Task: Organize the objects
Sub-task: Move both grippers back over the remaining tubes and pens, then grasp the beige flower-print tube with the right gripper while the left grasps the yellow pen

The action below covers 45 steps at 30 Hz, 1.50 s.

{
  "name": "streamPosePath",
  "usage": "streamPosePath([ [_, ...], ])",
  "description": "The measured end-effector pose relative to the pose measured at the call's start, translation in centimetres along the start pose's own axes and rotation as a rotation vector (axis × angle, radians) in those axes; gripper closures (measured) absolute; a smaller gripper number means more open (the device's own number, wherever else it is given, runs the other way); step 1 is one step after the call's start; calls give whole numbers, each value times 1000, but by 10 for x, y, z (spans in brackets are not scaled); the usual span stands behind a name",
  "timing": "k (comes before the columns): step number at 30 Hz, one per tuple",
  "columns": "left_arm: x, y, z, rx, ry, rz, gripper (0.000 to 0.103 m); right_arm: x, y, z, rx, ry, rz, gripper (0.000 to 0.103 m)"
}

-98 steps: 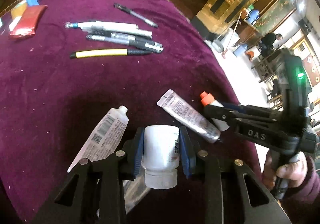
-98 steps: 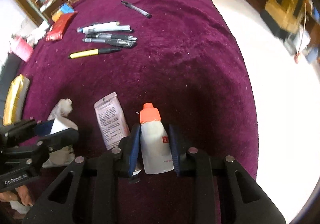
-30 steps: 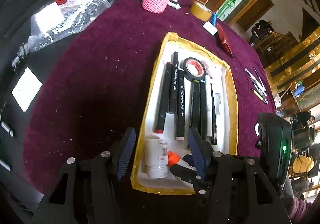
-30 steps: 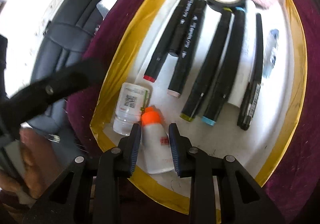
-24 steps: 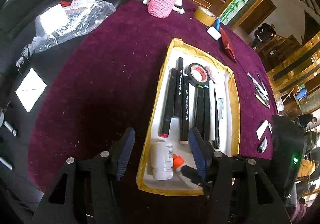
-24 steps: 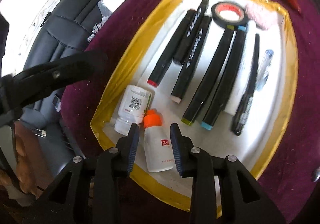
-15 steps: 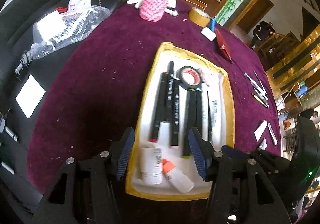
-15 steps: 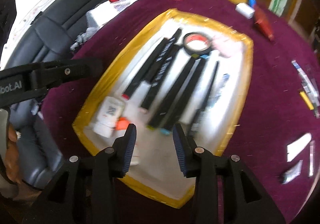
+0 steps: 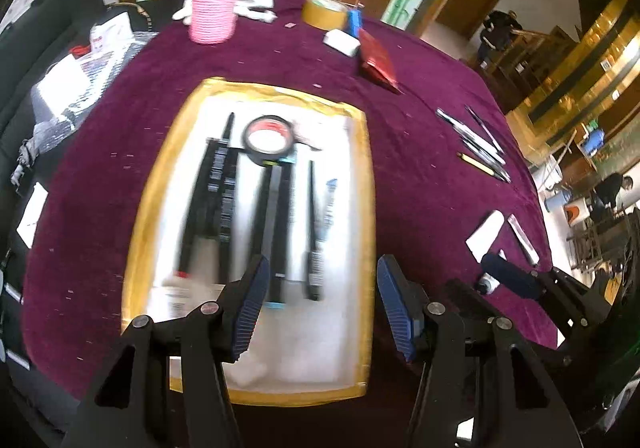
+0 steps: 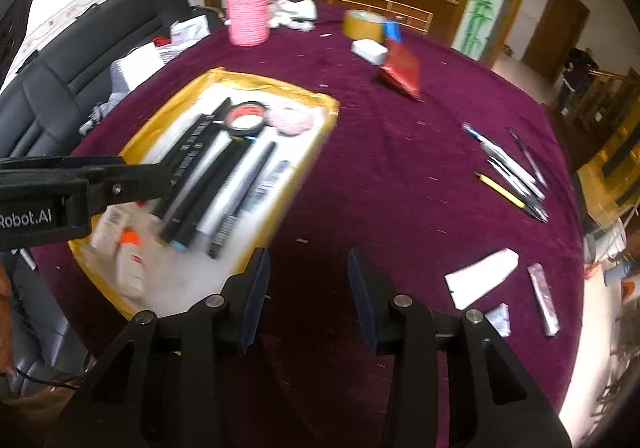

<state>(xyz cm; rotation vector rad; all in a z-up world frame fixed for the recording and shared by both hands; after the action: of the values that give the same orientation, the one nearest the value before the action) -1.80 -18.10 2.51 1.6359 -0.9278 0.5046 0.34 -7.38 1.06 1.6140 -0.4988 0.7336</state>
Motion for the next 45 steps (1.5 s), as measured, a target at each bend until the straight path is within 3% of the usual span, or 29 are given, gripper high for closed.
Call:
streamPosePath([
  [20,-49,-41,-170,-89,-68,78,53,29,-59,-162,-89,-99,30,64],
  [45,-117,-48,-212,-168,-16,158,54,7,-89,-240,-160,-140,102,64],
])
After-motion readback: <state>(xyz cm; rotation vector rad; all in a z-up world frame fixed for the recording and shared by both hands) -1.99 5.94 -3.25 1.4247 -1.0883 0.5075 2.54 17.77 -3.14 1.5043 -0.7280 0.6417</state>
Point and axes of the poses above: each gripper's, at about its wrist camera, not at the fingertips, and x roughly against the way its jaws point, z to its left, y to its top, the point moved 9 cm from there along -x, roughly the way its jaws point, and after that the axes turned 14 degrees about -z, right-handed, at the moved point
